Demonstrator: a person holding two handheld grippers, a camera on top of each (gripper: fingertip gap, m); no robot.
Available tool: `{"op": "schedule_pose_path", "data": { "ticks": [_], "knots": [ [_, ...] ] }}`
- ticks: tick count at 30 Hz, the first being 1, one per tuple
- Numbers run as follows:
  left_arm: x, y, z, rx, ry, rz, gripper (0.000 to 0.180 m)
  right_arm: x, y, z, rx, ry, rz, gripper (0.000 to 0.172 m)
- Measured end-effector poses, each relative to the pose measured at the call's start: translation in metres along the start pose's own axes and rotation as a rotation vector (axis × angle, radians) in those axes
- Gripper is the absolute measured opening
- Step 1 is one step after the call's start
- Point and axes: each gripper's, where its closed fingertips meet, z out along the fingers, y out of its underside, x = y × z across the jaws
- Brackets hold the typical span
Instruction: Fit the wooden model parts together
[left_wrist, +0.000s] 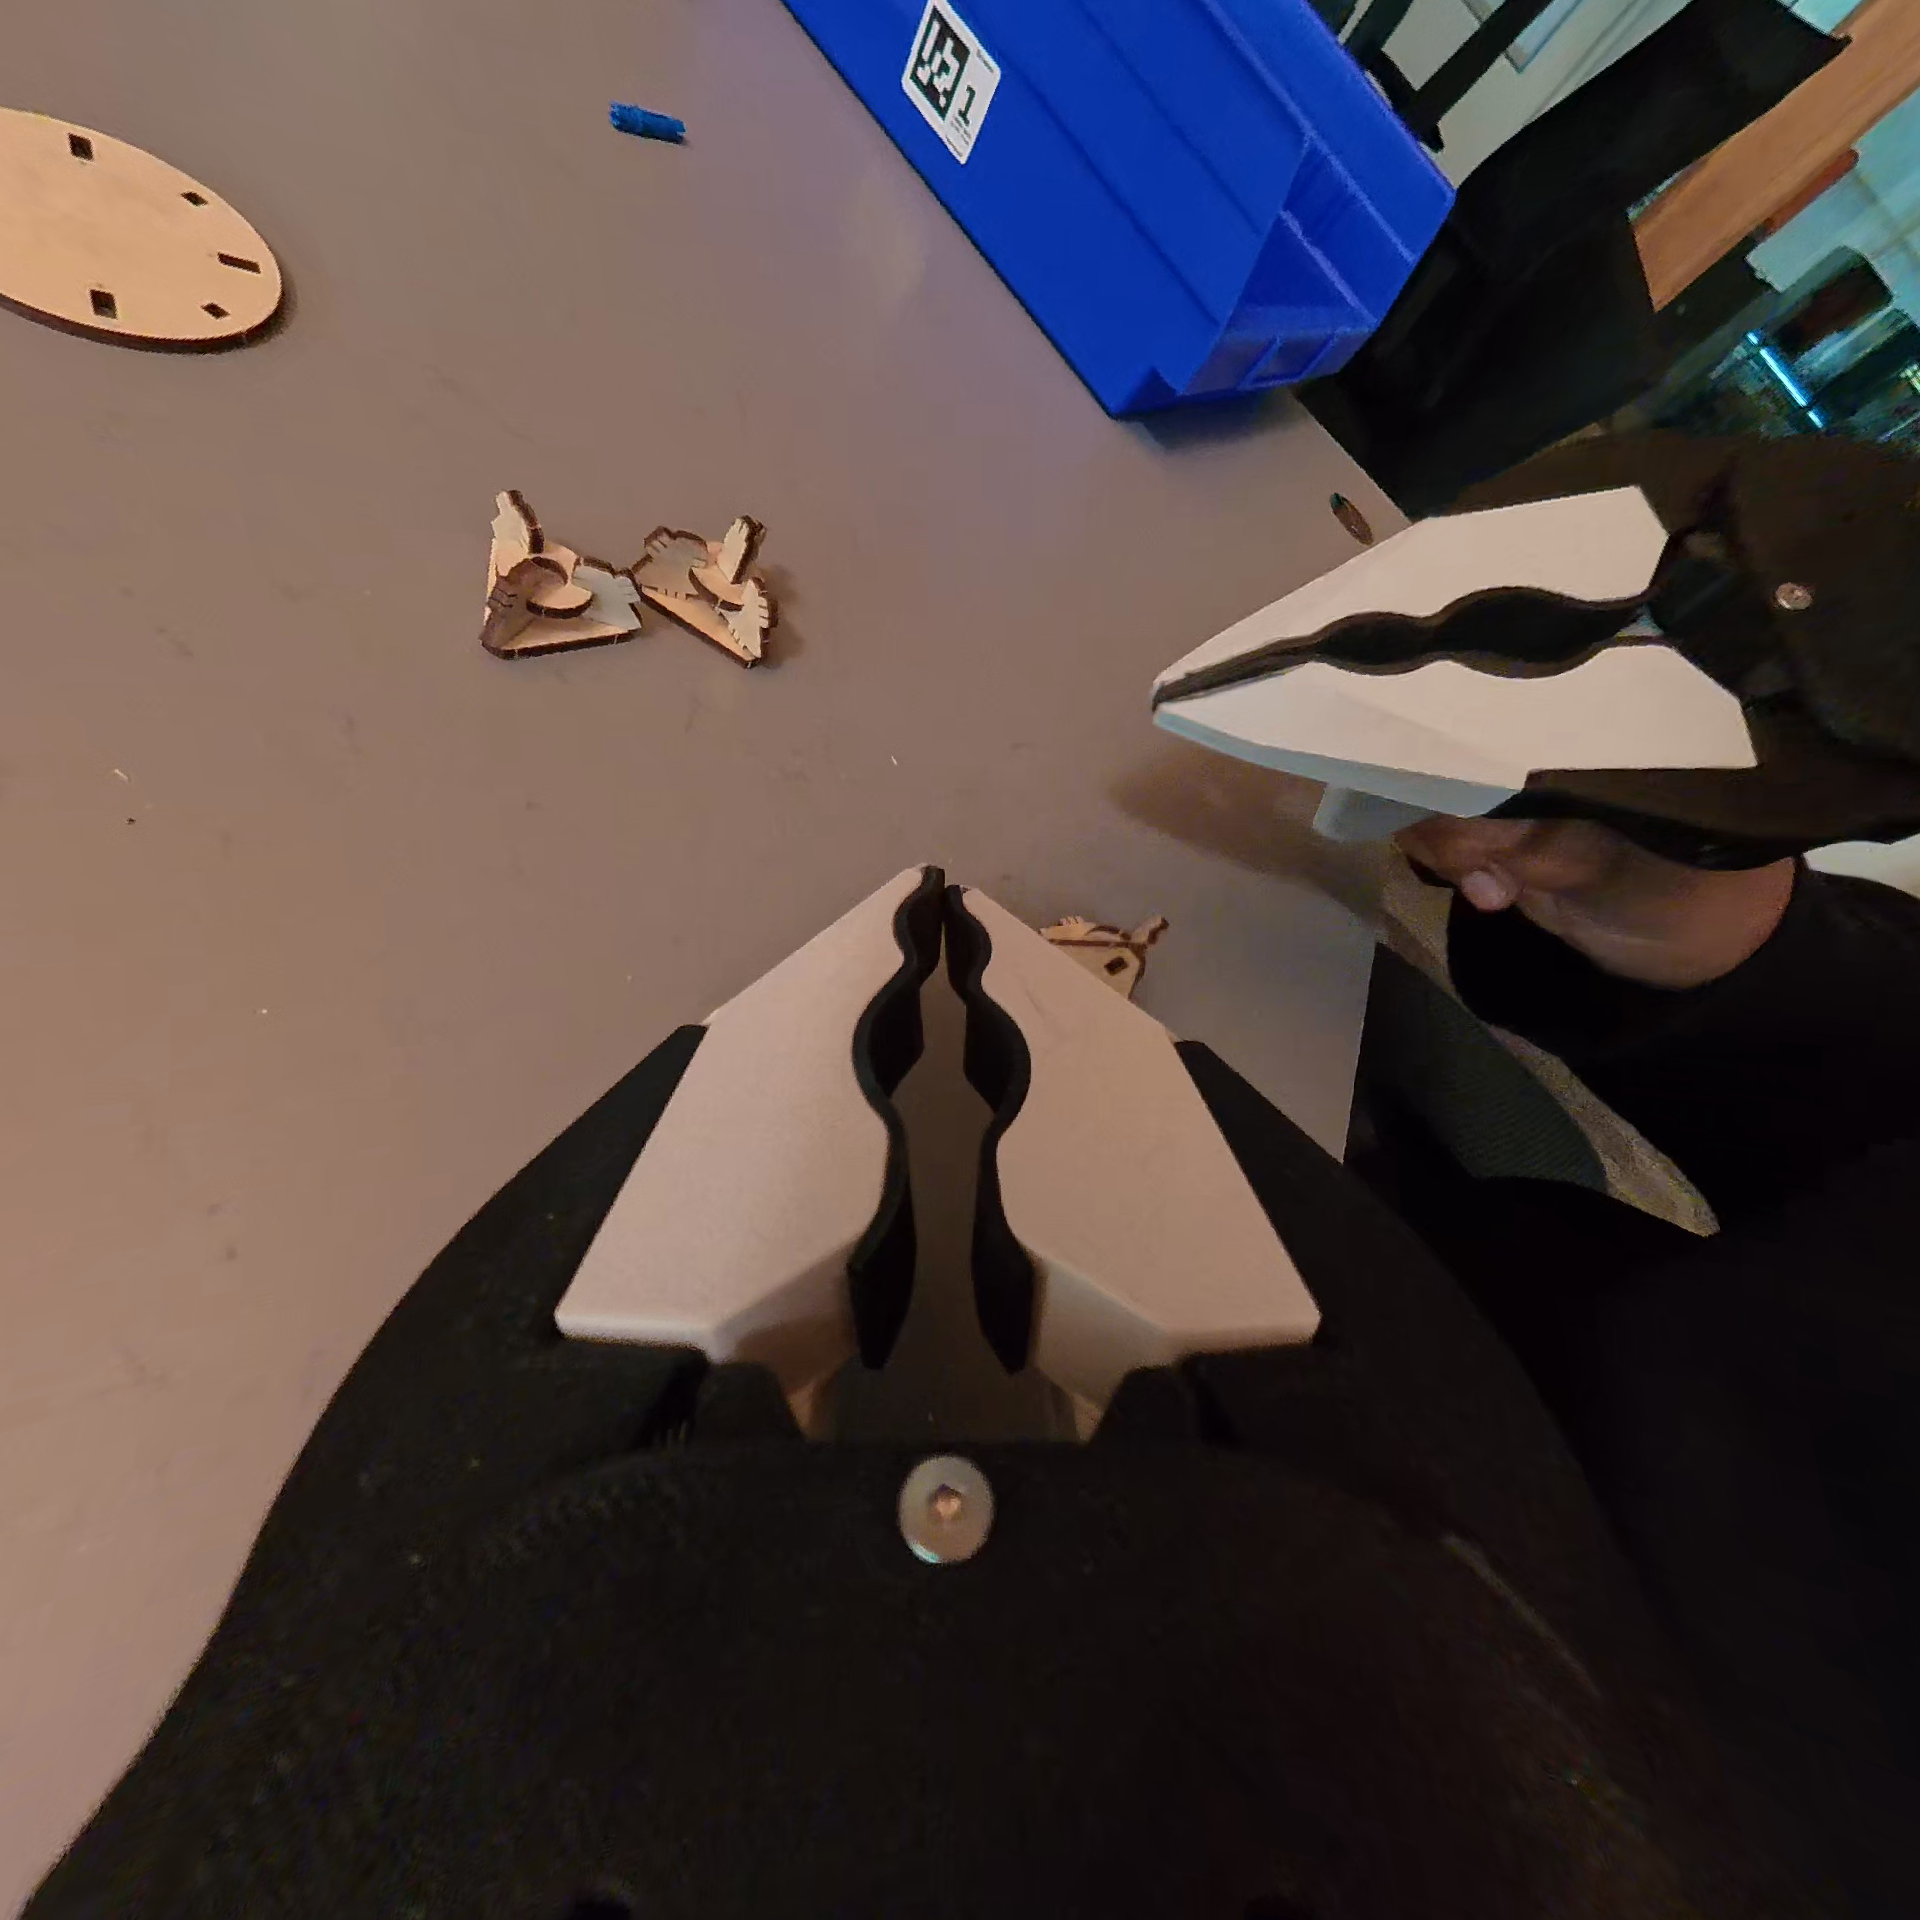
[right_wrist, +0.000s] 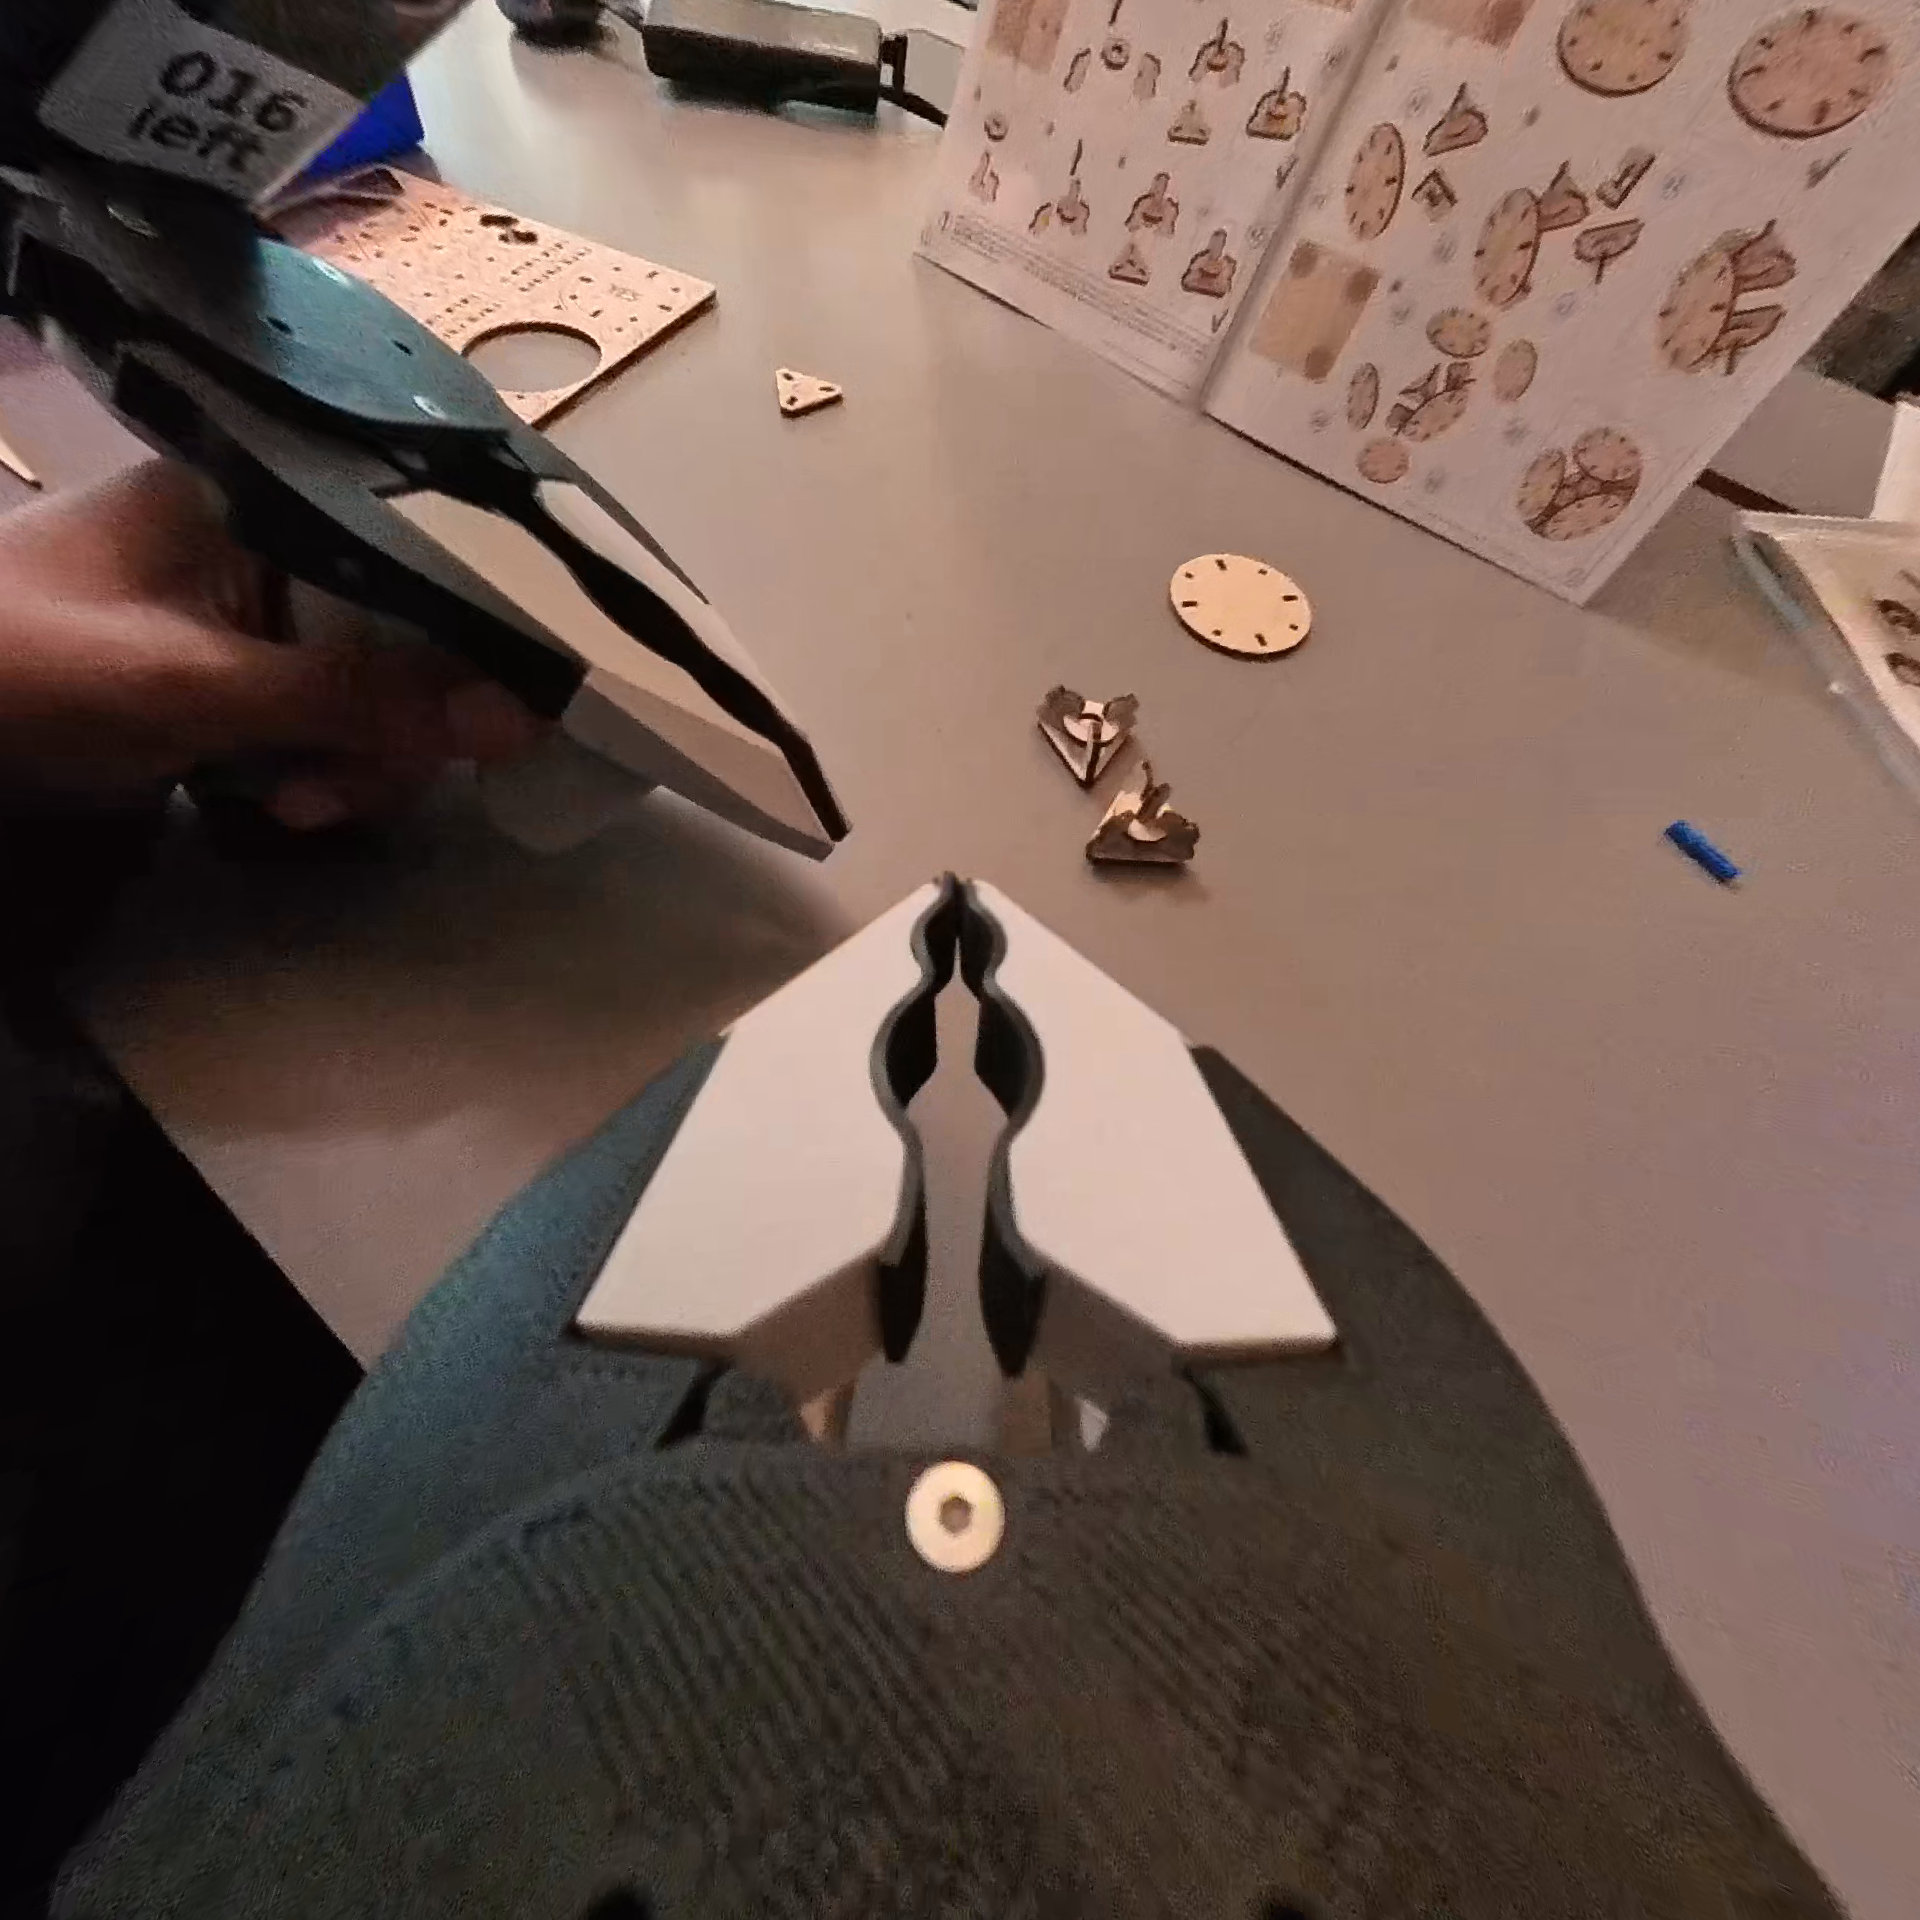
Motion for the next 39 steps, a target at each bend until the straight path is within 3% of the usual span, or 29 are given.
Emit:
{"op": "schedule_pose_path", "data": {
  "ticks": [6, 11, 14, 17, 19, 23, 26, 29, 34, 39],
  "knots": [
    [0.0, 0.0, 0.0, 0.002, 0.004, -0.003, 0.0, -0.012, 0.005, -0.007, -0.012, -0.037, 0.003, 0.0],
    [0.001, 0.0, -0.001, 0.003, 0.01, -0.002, 0.0, -0.029, 0.03, -0.003, -0.12, -0.1, 0.03, 0.031],
    [0.002, 0.001, -0.001, 0.005, 0.014, 0.0, 0.0, -0.036, 0.041, 0.002, -0.154, -0.114, 0.069, 0.036],
    [0.004, 0.001, -0.003, 0.008, 0.021, 0.003, 0.0, -0.037, 0.05, 0.009, -0.193, -0.088, 0.067, 0.034],
    [0.007, 0.001, -0.004, 0.014, 0.035, 0.005, 0.0, -0.037, 0.052, 0.011, -0.202, -0.077, 0.033, 0.023],
    [0.023, -0.001, -0.008, 0.049, 0.166, -0.003, 0.011, -0.039, 0.035, 0.01, -0.131, -0.065, -0.118, 0.022],
    [0.046, -0.017, -0.021, 0.178, 0.42, -0.134, 0.033, -0.04, -0.001, -0.001, 0.035, 0.013, -0.368, 0.022],
    [0.056, -0.029, -0.037, 0.259, 0.618, -0.281, 0.037, -0.044, -0.027, -0.009, 0.141, 0.124, -0.625, 0.022],
    [0.061, -0.03, -0.042, 0.272, 0.659, -0.284, 0.037, -0.041, -0.031, -0.002, 0.111, 0.213, -0.804, 0.022],
    [0.063, -0.028, -0.04, 0.26, 0.661, -0.287, 0.037, -0.044, -0.036, 0.0, 0.128, 0.216, -0.815, 0.022]
  ]
}}
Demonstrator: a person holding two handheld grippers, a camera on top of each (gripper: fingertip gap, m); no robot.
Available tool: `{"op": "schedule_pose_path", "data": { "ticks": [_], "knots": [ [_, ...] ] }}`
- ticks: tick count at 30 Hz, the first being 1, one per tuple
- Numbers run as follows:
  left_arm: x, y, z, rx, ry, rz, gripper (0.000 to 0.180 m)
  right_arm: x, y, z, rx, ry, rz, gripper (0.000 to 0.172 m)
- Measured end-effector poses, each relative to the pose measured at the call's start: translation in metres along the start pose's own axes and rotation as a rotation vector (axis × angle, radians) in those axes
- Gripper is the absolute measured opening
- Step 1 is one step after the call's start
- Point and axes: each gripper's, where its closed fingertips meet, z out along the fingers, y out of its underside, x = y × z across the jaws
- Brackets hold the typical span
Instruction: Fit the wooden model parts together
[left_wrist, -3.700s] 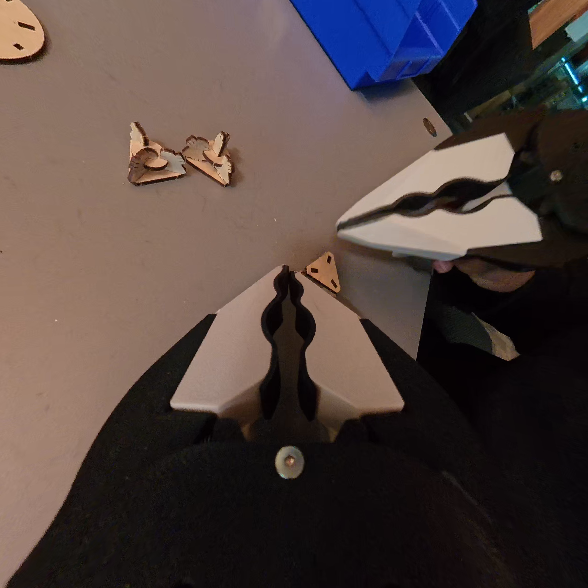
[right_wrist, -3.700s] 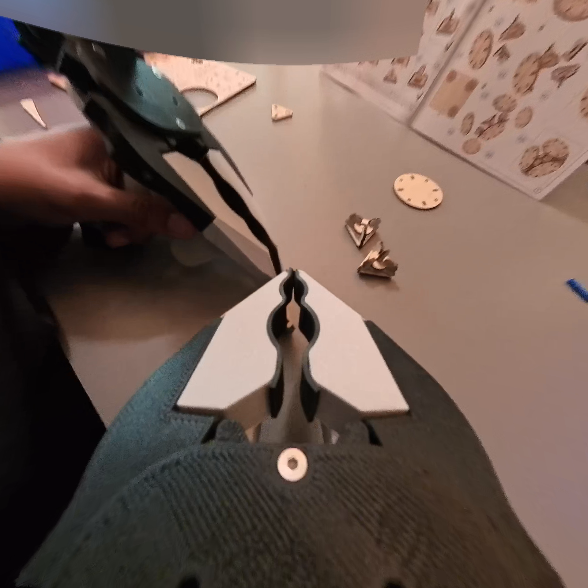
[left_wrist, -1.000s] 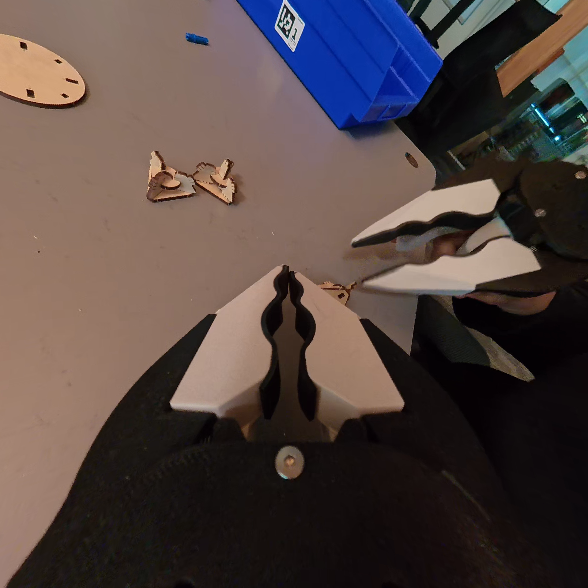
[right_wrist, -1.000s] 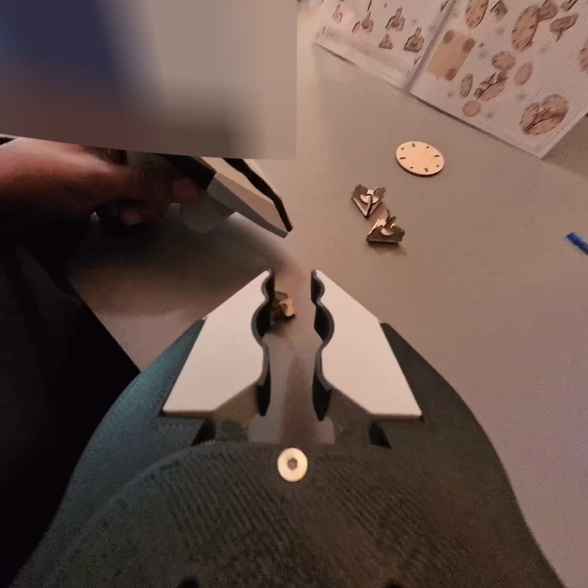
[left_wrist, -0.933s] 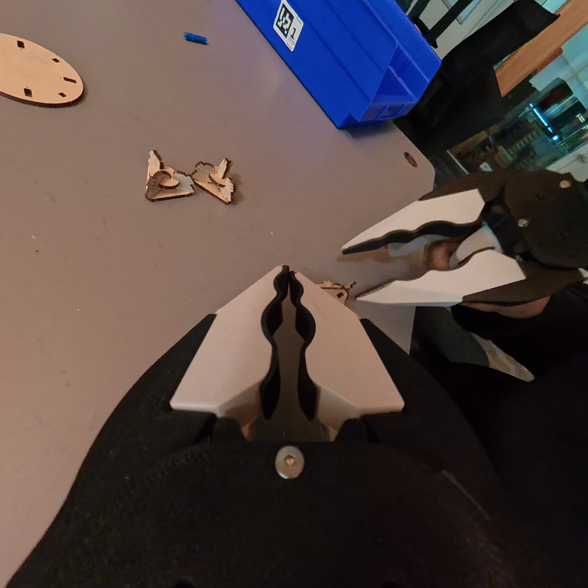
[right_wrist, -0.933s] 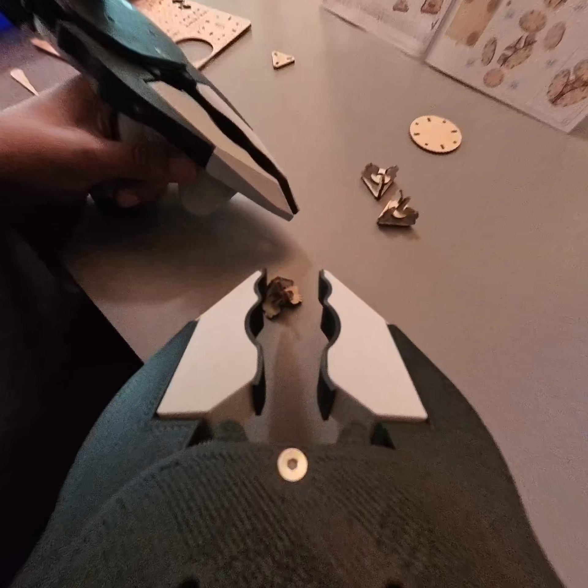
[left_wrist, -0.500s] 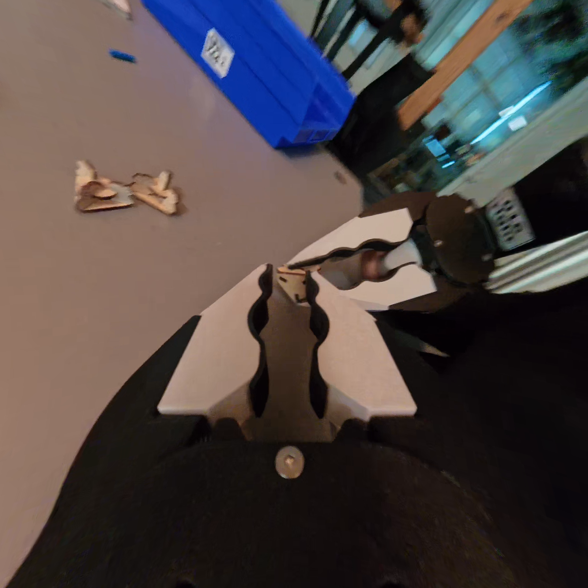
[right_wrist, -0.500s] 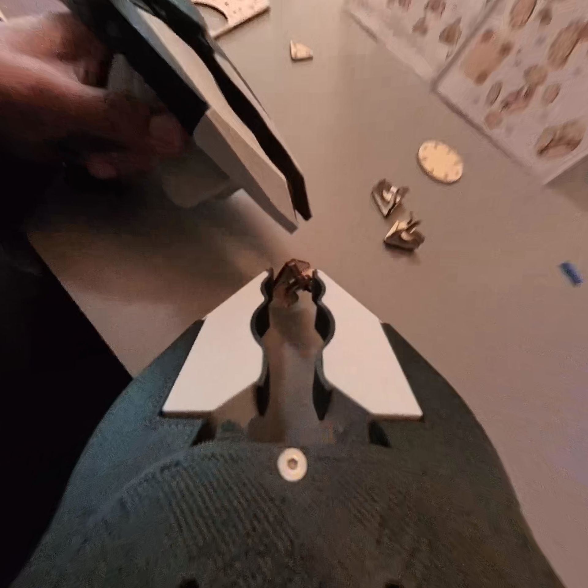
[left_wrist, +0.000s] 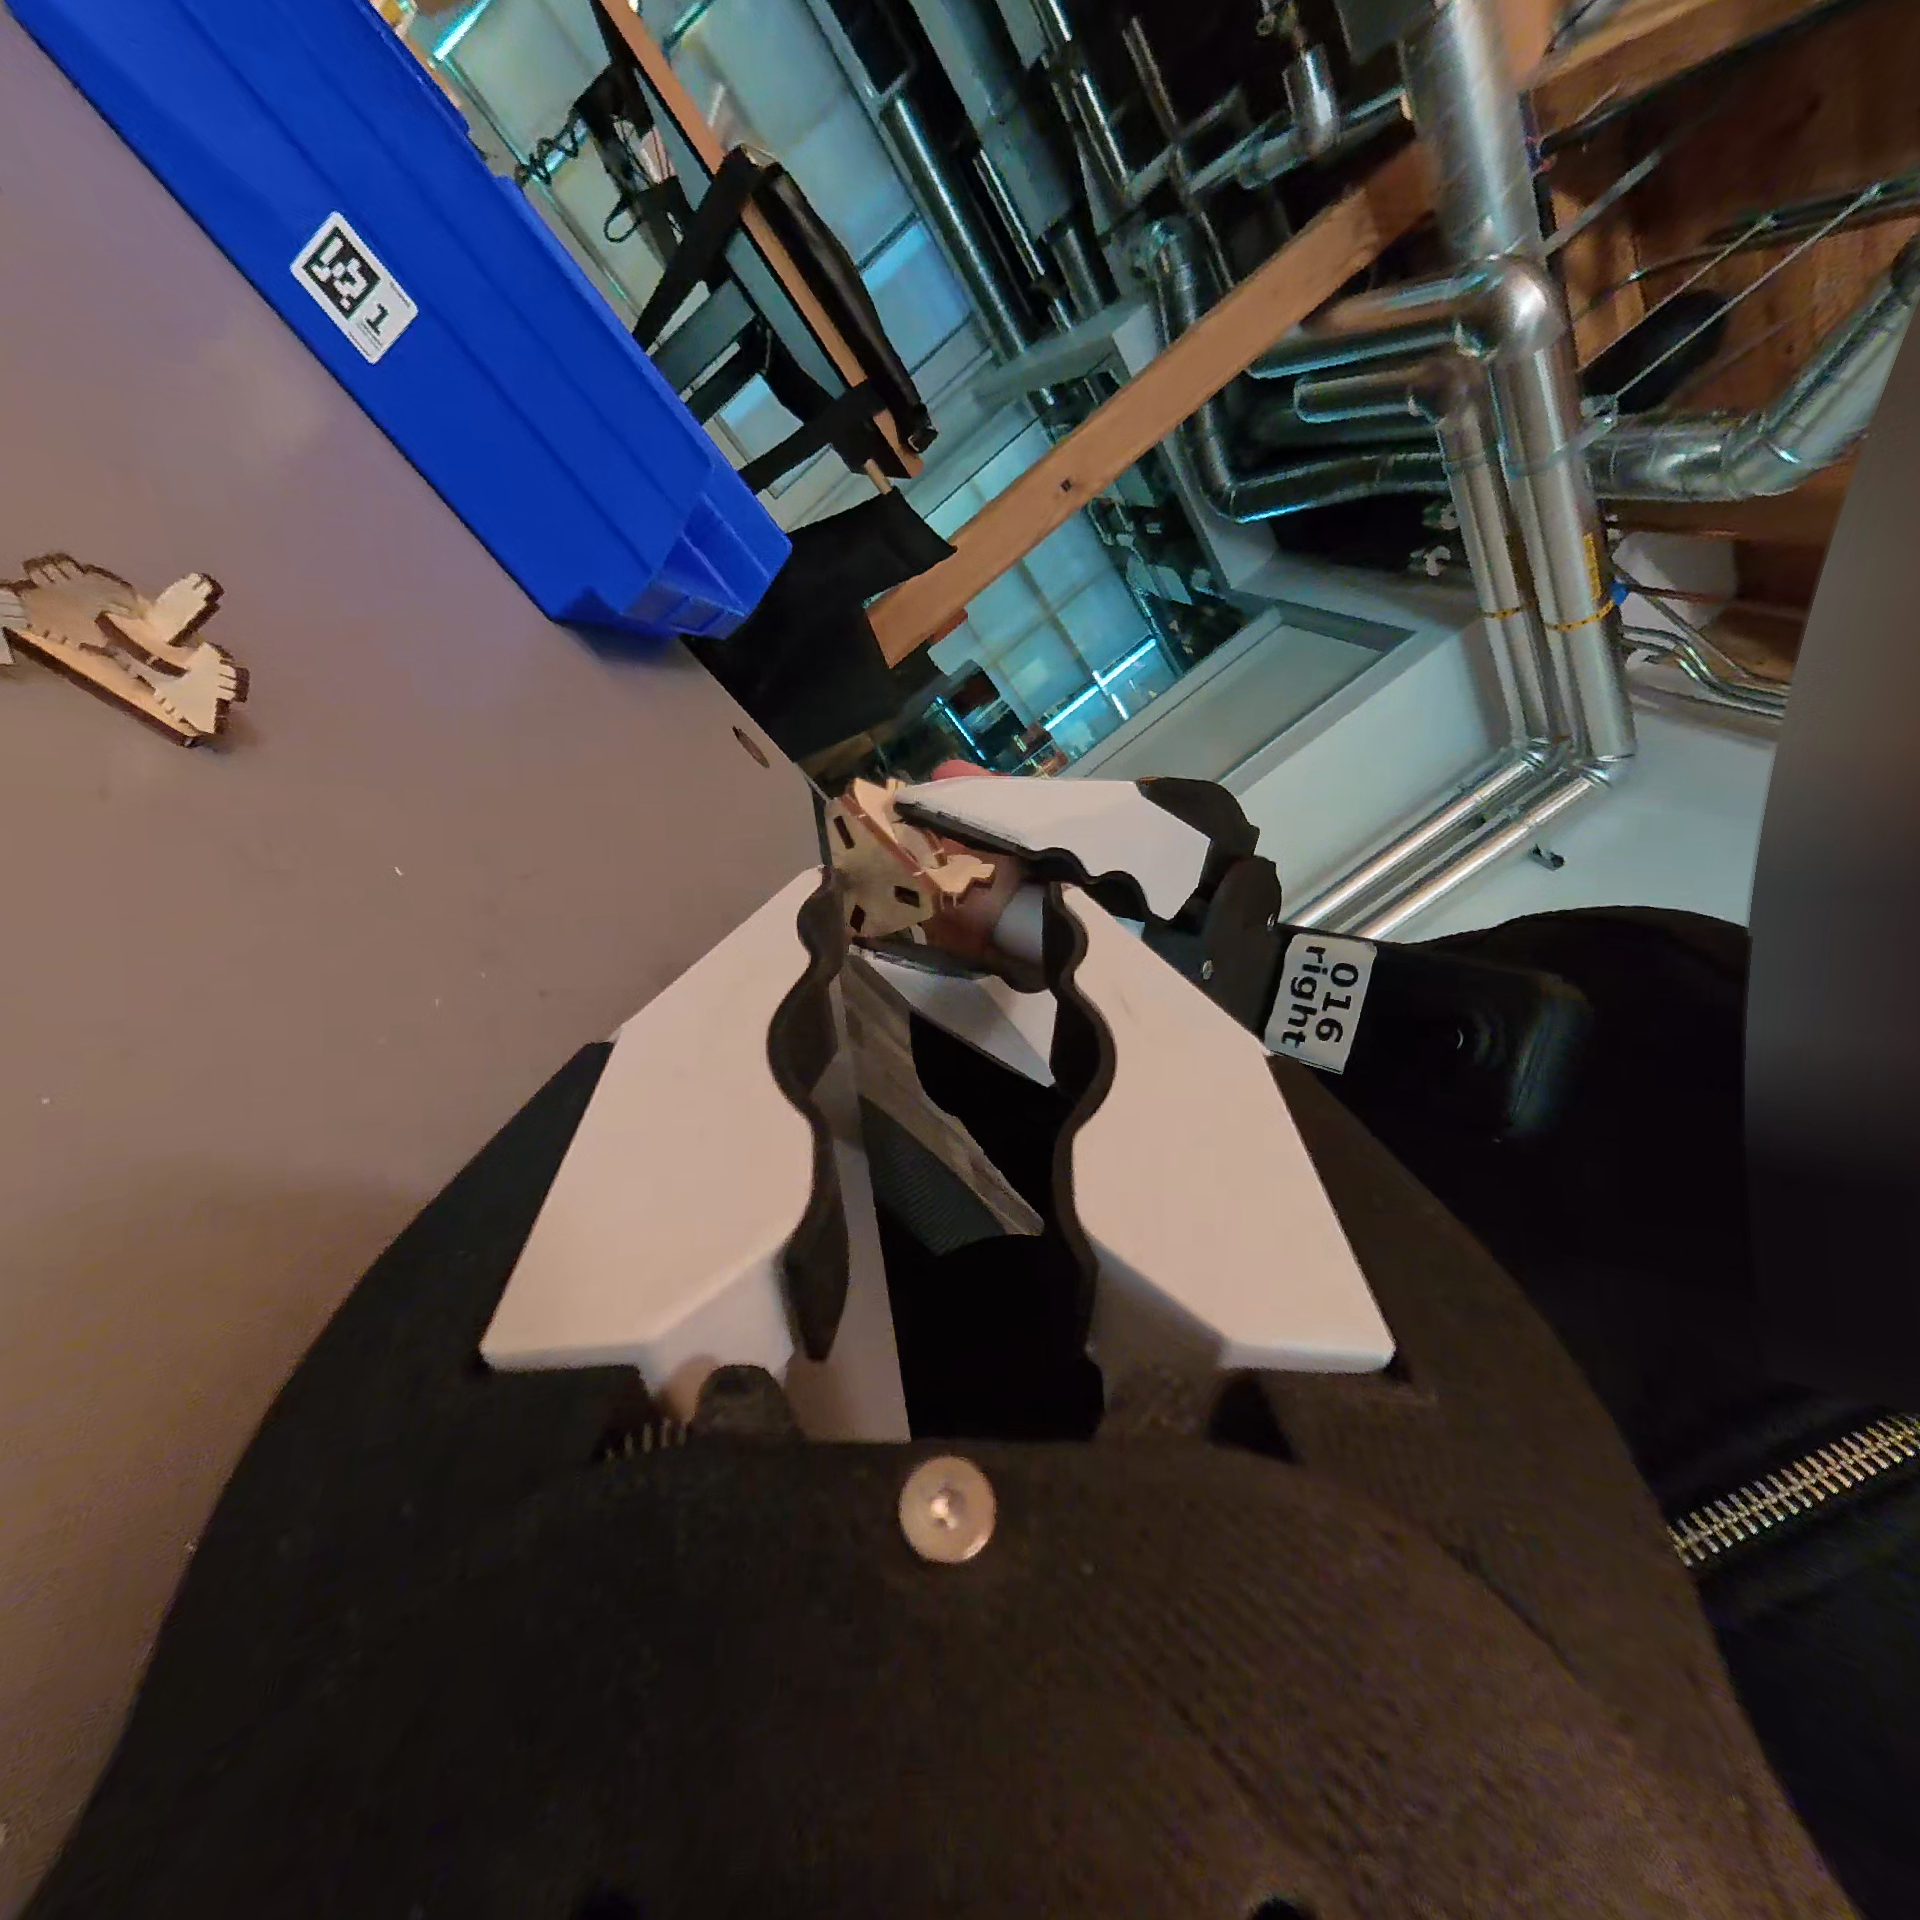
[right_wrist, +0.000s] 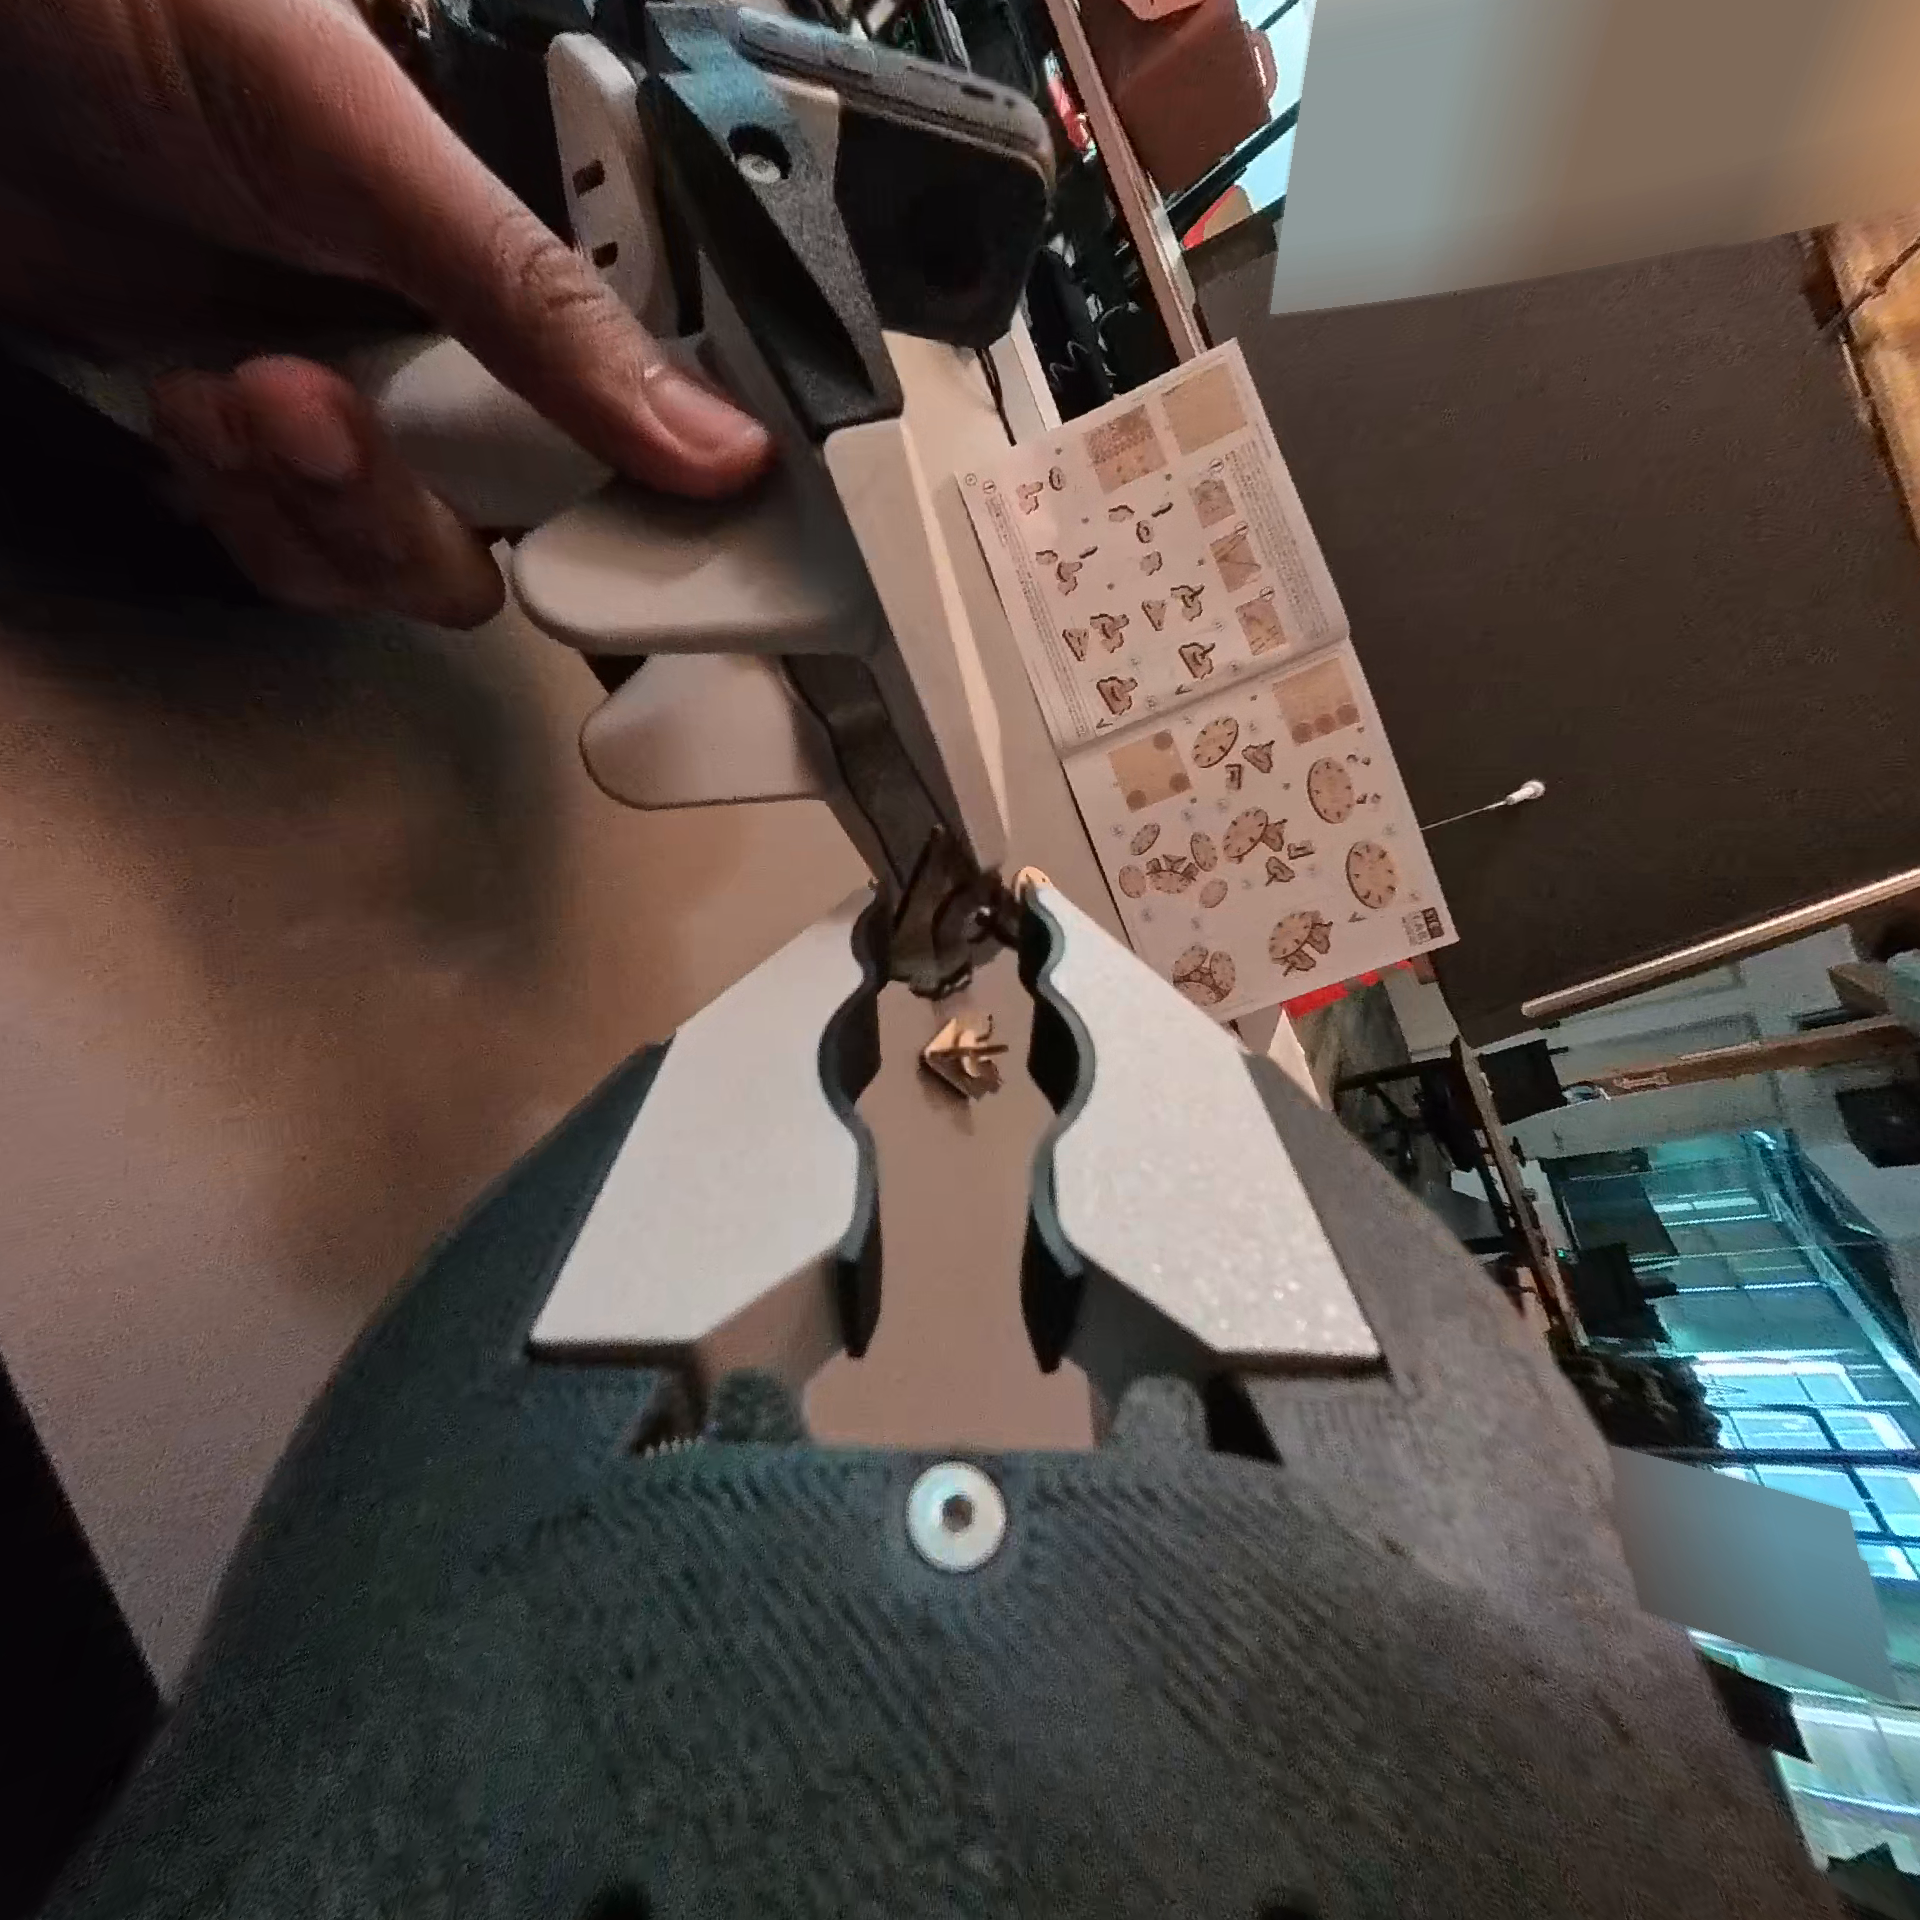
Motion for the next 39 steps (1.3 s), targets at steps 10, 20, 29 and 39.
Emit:
{"op": "schedule_pose_path", "data": {
  "ticks": [10, 20, 29, 39],
  "knots": [
    [-0.01, 0.0, -0.003, 0.01, -0.068, 0.018, 0.023, -0.005, -0.001, 0.004, 0.004, -0.013, 0.004, 0.02],
    [-0.004, -0.018, -0.02, 0.118, -0.049, 0.06, 0.017, 0.022, -0.017, -0.012, 0.275, -0.109, 0.548, 0.034],
    [0.025, -0.007, -0.008, 0.036, 0.033, 0.24, 0.017, 0.018, -0.024, -0.017, 0.452, -0.617, 1.236, 0.049],
    [0.031, -0.002, -0.006, 0.008, 0.041, 0.303, 0.016, 0.014, -0.033, -0.026, 0.52, -0.67, 1.155, 0.028]
  ]
}}
